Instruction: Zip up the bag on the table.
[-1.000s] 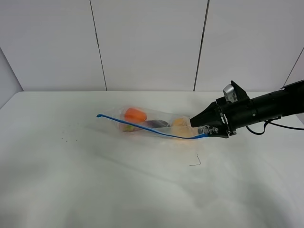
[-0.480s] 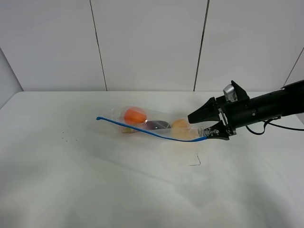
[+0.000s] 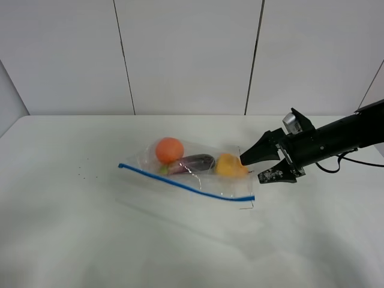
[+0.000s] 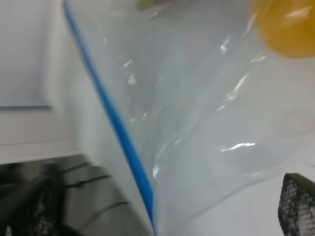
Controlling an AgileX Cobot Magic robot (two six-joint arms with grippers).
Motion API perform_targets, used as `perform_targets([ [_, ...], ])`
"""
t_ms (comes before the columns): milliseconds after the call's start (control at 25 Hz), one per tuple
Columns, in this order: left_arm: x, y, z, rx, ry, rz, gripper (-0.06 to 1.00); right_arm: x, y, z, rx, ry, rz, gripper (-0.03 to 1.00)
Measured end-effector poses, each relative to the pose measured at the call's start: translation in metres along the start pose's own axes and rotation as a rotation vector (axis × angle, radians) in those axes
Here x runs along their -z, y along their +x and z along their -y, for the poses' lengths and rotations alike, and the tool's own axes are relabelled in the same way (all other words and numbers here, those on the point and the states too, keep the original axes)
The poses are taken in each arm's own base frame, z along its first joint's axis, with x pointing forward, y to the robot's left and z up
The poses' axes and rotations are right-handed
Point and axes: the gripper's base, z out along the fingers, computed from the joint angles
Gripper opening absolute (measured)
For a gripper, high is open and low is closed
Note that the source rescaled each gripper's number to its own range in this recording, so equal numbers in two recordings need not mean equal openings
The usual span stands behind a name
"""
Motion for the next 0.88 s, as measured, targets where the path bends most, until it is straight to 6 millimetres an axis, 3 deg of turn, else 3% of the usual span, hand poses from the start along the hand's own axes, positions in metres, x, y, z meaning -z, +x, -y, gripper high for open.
perform_targets([
  [280,0.0,0.0,0.0,0.0,0.0,0.0,1.0,0.04,0.003,0.003,0.055,0.5,0.066,1.0],
  [520,0.0,0.0,0.0,0.0,0.0,0.0,1.0,0.075,0.013,0.015,-0.006,0.911,0.041,1.0],
  [880,0.0,0.0,0.0,0.0,0.0,0.0,1.0,0.092,0.017,-0.004,0.007,0.943,0.119,1.0],
])
